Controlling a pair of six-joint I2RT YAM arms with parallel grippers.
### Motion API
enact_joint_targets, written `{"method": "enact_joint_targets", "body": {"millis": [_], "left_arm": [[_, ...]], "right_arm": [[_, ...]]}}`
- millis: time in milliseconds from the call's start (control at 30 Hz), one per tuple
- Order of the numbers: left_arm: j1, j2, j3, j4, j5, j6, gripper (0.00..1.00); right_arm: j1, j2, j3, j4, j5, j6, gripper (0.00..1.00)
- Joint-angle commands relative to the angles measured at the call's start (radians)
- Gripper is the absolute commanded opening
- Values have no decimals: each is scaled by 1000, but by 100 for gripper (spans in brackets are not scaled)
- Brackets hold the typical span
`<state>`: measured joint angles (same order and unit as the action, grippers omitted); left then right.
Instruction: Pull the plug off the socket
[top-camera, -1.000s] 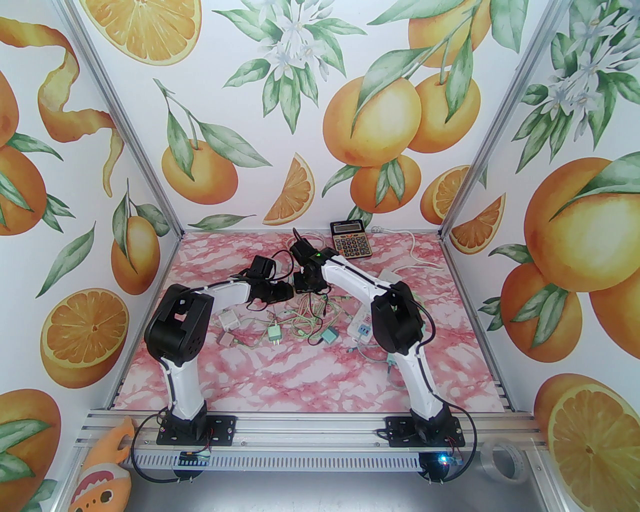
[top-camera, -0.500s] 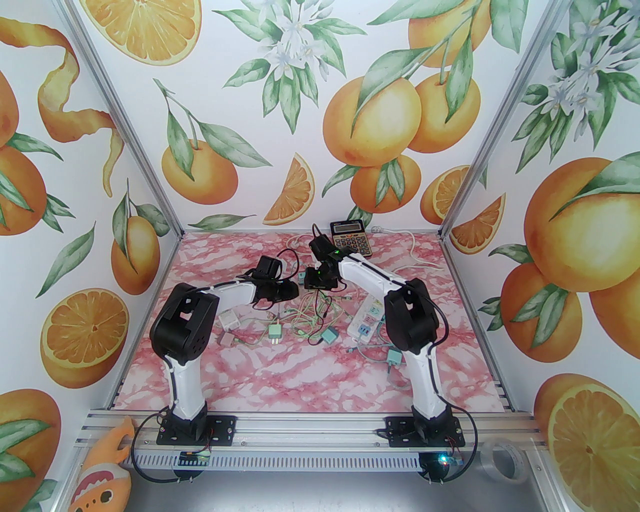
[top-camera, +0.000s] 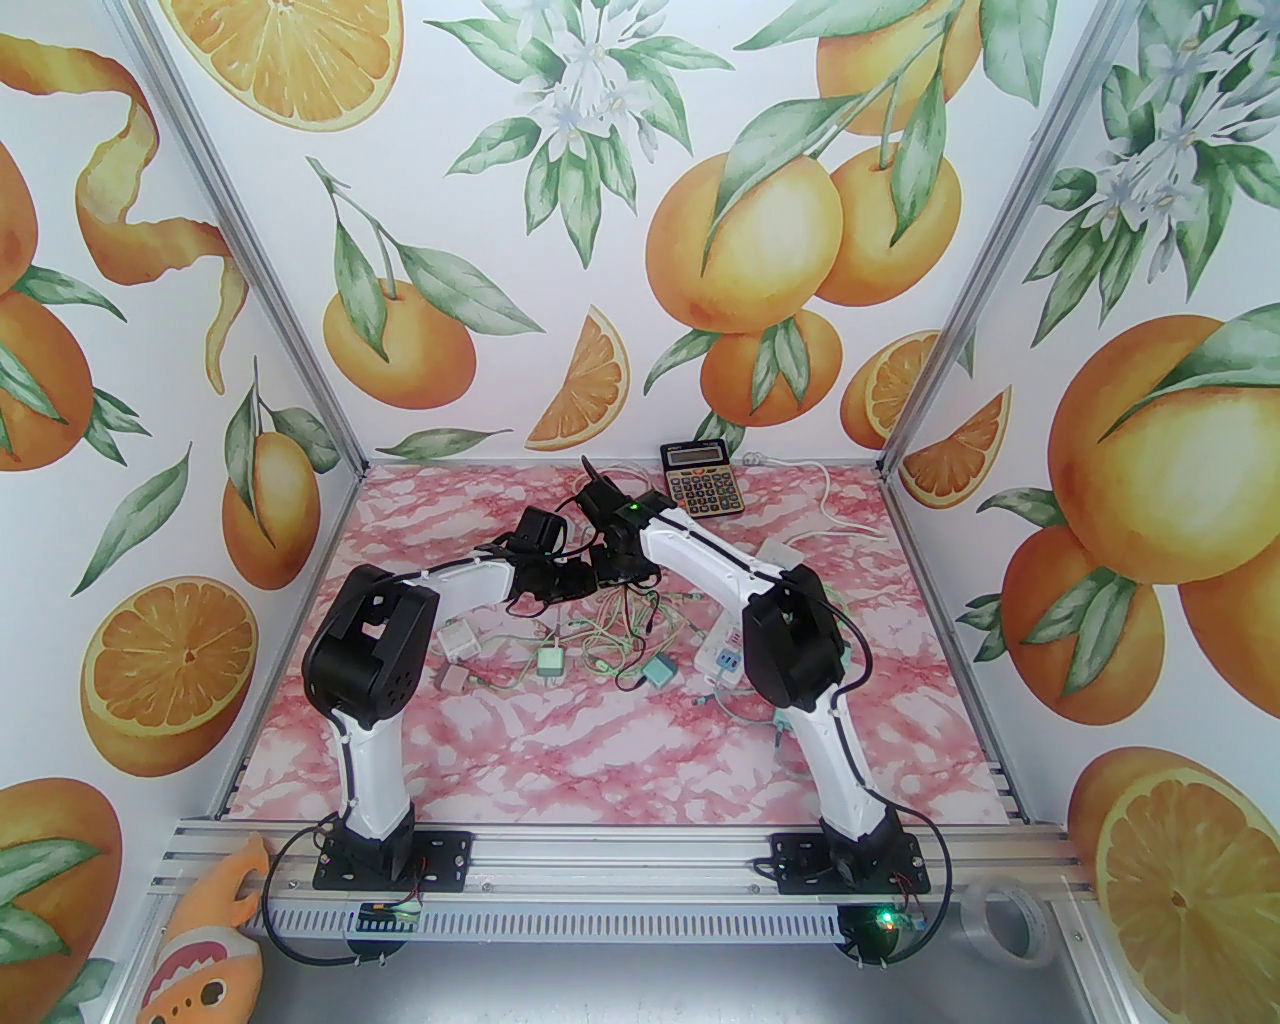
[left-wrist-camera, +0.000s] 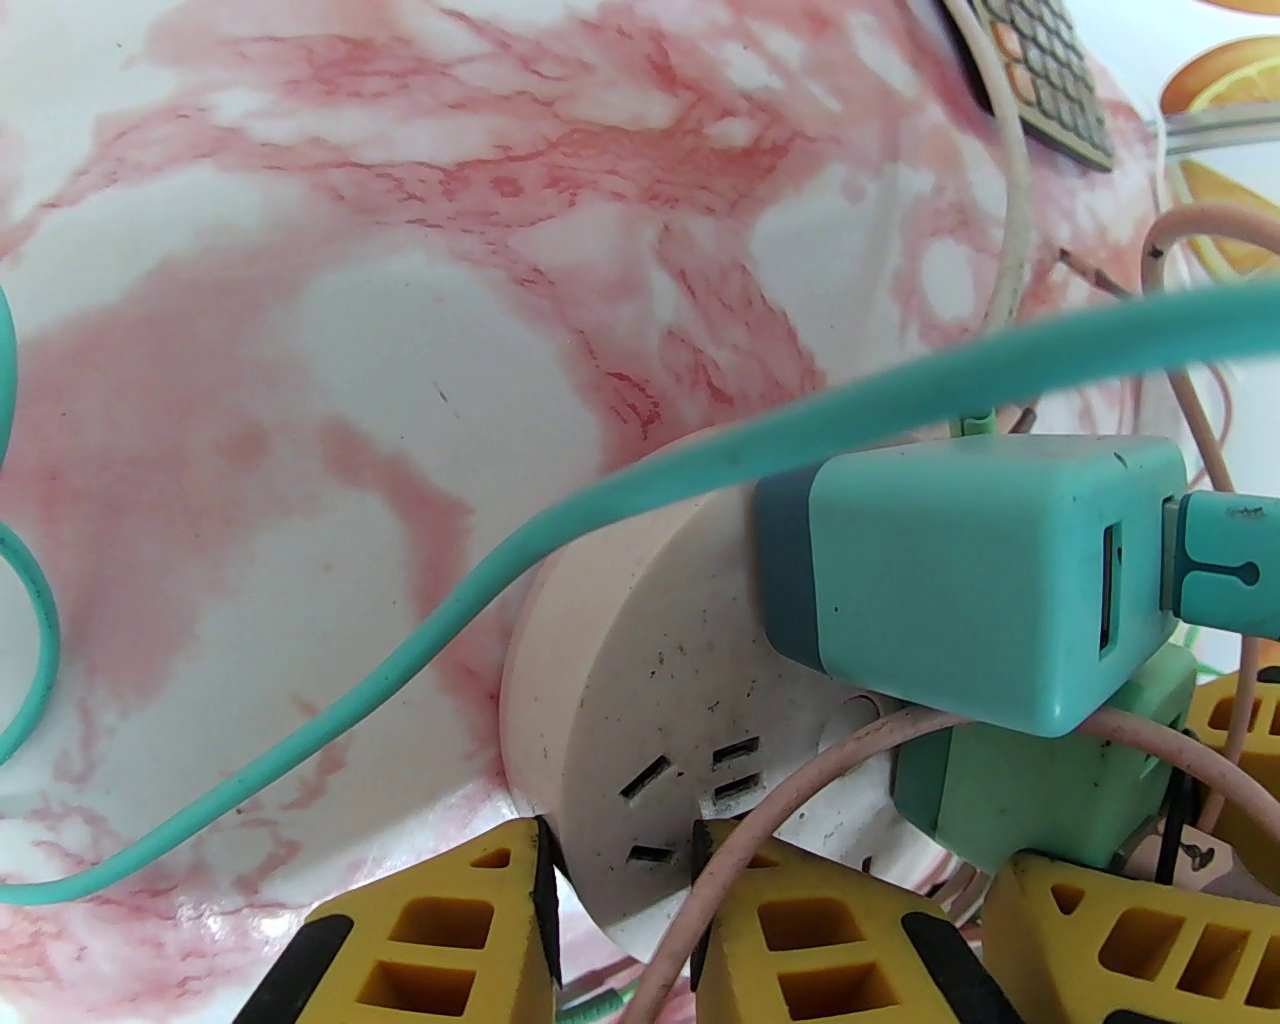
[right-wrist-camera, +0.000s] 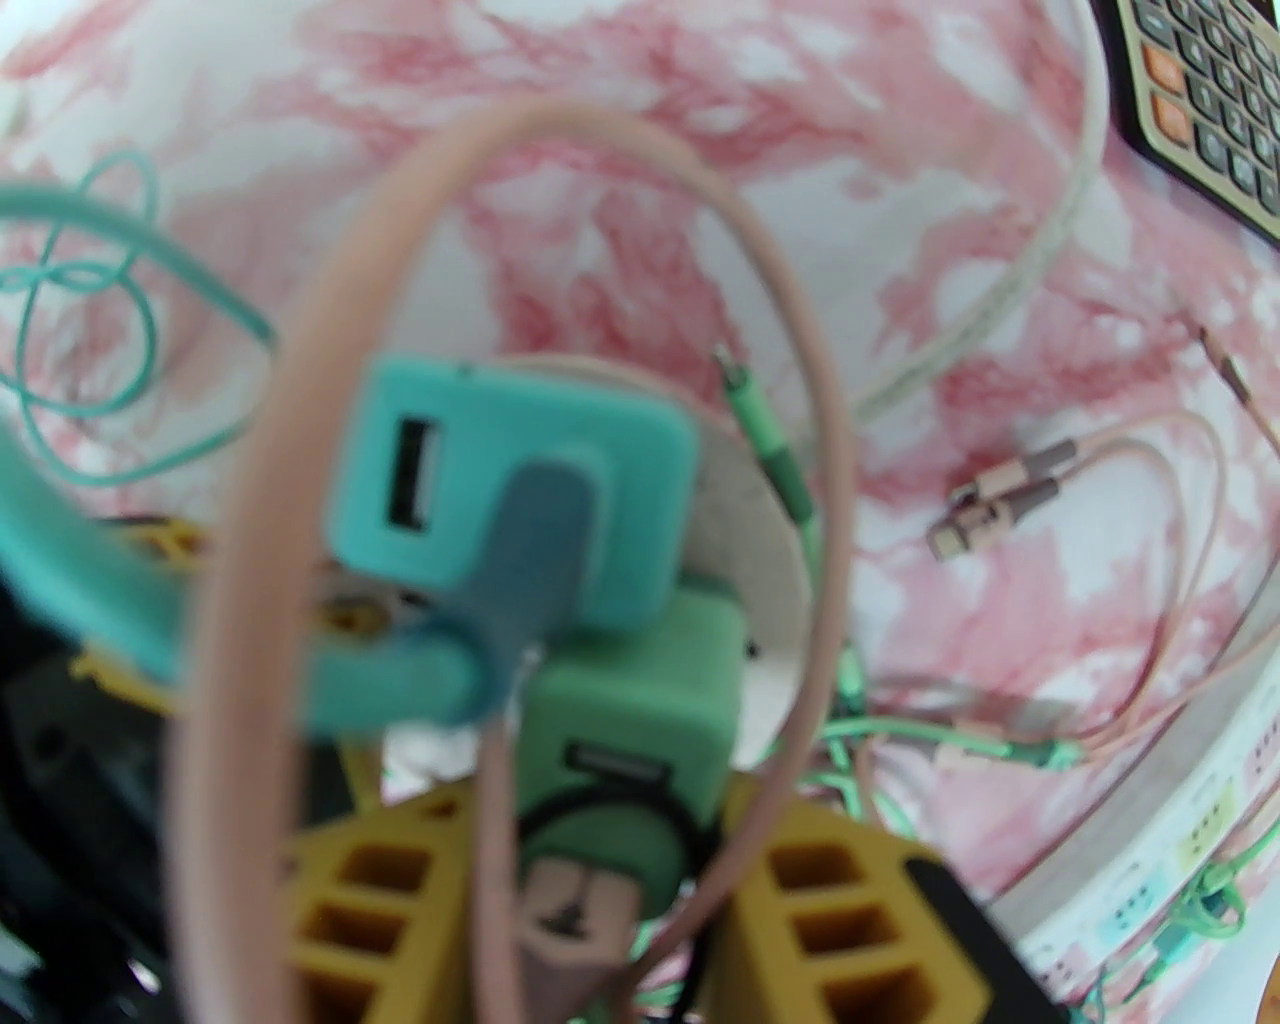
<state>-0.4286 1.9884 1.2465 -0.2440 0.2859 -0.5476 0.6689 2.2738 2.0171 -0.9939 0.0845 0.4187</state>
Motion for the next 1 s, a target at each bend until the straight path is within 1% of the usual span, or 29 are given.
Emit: {"method": "enact_joint_targets", "body": {"millis": [0, 233, 367, 500, 633, 767, 867, 967], "left_arm": [[-31, 106, -31, -124, -58, 10, 24], [-30, 98, -37, -121, -65, 14, 23], [-30, 101, -36, -121, -59, 12, 23], [-30, 106, -30, -125, -56, 14, 23], [-32, 114, -12, -138, -54, 21, 23], [-32, 120, 3, -152, -56, 25, 23], [-32, 124, 9, -159, -59, 28, 23], [-32, 125, 12, -163, -60, 31, 23]], "right_arm": [[-1, -56, -41, 104, -158, 15, 34], [-123, -153, -192, 263, -315, 122, 35], [-144, -172, -223, 304, -343, 152, 35], [-111, -152, -178, 247, -290, 111, 35], [-25, -77, -49, 97, -160, 10, 35], [51, -17, 27, 18, -83, -53, 36], [86, 4, 59, -9, -50, -75, 36], [79, -1, 50, -5, -57, -66, 36]]}}
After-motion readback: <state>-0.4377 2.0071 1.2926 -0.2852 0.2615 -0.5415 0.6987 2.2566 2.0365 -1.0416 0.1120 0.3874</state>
